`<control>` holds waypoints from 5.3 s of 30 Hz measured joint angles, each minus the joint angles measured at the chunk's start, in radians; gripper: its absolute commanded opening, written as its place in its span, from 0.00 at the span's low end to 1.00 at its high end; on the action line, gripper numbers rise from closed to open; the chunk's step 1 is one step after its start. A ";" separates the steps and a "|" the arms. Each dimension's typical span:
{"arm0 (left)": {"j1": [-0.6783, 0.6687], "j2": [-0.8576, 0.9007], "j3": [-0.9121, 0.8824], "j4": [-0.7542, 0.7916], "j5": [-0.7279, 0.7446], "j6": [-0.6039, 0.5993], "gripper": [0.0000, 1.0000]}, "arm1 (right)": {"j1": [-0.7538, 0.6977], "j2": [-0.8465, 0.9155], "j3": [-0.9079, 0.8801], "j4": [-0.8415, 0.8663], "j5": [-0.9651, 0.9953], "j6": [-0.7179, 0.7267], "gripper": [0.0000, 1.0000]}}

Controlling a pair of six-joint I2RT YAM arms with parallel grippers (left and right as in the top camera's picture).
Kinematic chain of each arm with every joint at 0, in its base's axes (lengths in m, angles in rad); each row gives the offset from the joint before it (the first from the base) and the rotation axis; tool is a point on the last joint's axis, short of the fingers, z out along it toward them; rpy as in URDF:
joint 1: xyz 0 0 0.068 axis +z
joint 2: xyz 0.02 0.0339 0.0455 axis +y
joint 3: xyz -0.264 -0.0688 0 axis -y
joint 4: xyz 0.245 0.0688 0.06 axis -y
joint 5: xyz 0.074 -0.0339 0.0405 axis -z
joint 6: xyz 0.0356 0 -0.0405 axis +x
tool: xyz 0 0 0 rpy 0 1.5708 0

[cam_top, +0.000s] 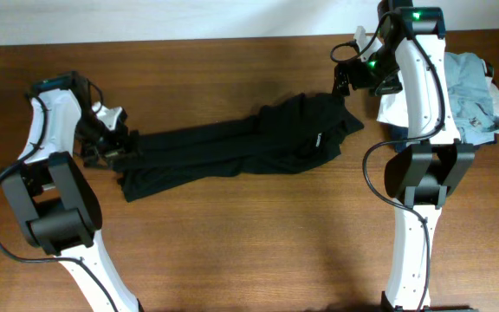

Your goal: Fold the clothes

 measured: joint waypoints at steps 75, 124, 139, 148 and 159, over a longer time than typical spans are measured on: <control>-0.278 -0.211 -0.098 0.394 -0.074 -0.068 0.01 | 0.000 0.000 -0.022 -0.002 -0.007 0.001 0.99; -0.473 -0.113 -0.108 0.430 -0.135 0.126 0.59 | 0.000 0.000 -0.022 -0.016 -0.008 0.002 0.99; -0.473 -0.113 -0.108 0.426 -0.126 0.155 0.01 | 0.000 0.000 -0.022 -0.017 -0.008 0.002 0.99; -0.527 -0.113 -0.108 0.328 -0.108 0.157 0.00 | 0.000 0.000 -0.022 -0.020 -0.008 0.002 0.99; -0.620 -0.113 -0.108 0.249 -0.137 0.128 0.13 | 0.000 0.000 -0.037 -0.018 -0.011 0.002 1.00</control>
